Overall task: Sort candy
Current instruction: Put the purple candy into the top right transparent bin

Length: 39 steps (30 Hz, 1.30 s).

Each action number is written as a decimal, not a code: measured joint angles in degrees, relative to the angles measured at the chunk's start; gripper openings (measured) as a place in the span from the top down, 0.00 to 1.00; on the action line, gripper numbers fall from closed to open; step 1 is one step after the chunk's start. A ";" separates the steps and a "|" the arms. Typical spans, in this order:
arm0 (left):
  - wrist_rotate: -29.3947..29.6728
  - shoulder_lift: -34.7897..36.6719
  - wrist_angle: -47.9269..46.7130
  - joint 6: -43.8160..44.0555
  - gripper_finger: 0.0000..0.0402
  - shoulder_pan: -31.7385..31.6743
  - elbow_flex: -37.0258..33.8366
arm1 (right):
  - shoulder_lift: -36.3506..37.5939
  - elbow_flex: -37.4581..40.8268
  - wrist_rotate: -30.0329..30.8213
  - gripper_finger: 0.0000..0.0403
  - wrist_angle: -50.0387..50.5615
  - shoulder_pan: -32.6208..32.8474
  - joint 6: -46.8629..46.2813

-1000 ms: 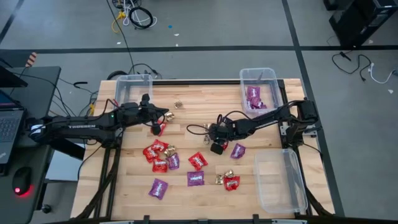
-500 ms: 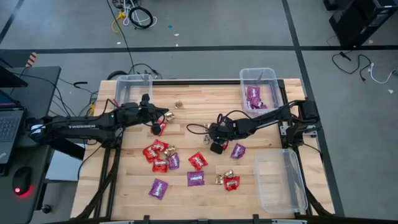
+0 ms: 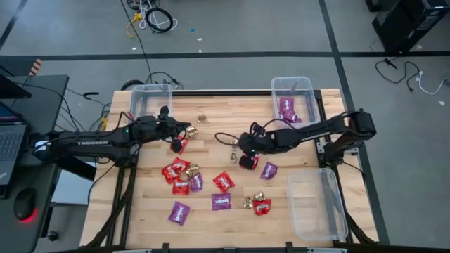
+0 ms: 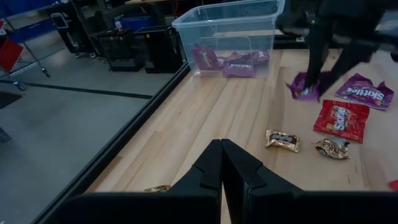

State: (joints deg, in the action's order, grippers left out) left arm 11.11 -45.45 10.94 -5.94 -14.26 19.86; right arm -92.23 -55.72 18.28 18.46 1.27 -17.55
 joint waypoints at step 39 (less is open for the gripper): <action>0.04 0.00 -0.02 0.11 0.98 0.00 0.00 | 20.36 -0.07 5.69 0.88 9.05 -20.85 -11.39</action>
State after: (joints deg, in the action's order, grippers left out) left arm 11.16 -45.45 10.92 -5.82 -14.26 19.86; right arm -71.88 -55.79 23.97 27.50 -19.58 -28.94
